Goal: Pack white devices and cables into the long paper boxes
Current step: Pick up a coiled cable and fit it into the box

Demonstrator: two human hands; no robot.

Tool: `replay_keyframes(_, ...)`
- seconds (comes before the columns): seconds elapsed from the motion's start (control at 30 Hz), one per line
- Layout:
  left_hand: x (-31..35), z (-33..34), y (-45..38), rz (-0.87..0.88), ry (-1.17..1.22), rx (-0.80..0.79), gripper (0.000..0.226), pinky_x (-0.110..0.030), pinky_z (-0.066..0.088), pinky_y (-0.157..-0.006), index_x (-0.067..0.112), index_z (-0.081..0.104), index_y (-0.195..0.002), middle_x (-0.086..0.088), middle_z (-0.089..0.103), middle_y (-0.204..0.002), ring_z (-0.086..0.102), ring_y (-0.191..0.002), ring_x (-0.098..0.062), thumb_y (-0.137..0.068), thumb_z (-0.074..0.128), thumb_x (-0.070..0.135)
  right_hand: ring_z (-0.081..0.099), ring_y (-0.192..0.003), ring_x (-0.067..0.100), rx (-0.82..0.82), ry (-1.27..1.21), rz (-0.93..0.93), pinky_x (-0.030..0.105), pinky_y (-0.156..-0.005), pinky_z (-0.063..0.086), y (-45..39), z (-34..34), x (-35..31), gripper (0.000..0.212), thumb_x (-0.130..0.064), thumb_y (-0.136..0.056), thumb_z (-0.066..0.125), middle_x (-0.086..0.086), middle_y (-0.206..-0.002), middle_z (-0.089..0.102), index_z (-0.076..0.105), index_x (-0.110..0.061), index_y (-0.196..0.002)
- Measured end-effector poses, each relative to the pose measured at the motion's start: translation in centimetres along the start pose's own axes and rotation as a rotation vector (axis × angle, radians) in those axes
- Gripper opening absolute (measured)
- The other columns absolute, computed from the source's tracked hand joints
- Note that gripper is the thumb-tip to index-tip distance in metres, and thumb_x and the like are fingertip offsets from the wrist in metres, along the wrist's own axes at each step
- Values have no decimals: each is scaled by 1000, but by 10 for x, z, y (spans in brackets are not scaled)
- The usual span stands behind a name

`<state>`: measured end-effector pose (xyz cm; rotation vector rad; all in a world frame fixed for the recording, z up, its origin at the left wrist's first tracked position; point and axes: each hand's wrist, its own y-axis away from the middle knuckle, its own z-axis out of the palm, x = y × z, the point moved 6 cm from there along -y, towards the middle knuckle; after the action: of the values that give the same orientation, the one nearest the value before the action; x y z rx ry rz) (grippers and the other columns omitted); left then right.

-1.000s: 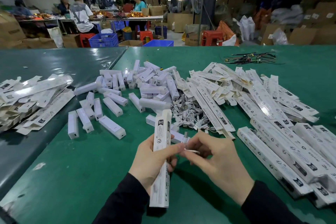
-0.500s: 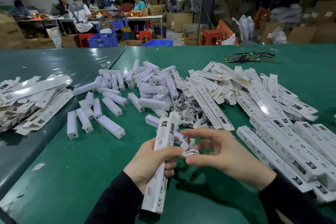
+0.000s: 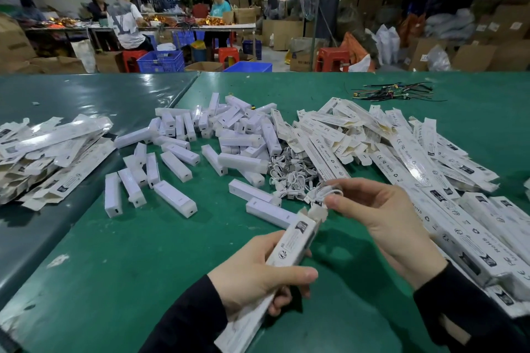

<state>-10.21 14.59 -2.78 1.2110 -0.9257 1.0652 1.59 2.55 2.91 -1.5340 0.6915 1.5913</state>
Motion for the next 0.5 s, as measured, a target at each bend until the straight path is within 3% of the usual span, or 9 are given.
replay_keyframes(0.13, -2, 2, -1, 4, -79, 3, 37, -17, 38, -35, 3, 50, -115, -10, 64, -64, 43, -35, -10, -85, 71, 6, 69, -67, 8, -18, 110, 71, 13, -65, 53, 1, 2, 8, 22, -22, -53, 82, 7, -79, 77, 81, -17, -73)
replay_keyframes(0.27, 0, 0, -1, 23, -111, 16, 29, -18, 38, -35, 7, 52, -107, -8, 62, -62, 43, -37, -11, -85, 71, 6, 63, -67, 3, -102, 199, 135, 13, -64, 51, 1, 5, 17, 27, -29, -59, 79, 3, -85, 78, 81, -13, -82)
replay_keyframes(0.37, 0, 0, -1, 25, -124, 18, 36, -18, 38, -35, 5, 51, -114, -6, 61, -61, 43, -37, -11, -84, 72, 8, 57, -61, 5, -156, 208, 152, 14, -62, 48, 4, 13, 22, 31, -31, -62, 77, 5, -84, 77, 80, -11, -86)
replay_keyframes(0.5, -2, 0, -2, 38, -121, 18, 27, -18, 38, -35, 8, 52, -107, -6, 59, -59, 43, -37, -11, -87, 69, 5, 54, -52, 10, -68, 141, 152, 15, -52, 45, 4, 15, 27, 31, -27, -60, 79, 13, -73, 74, 73, -5, -82)
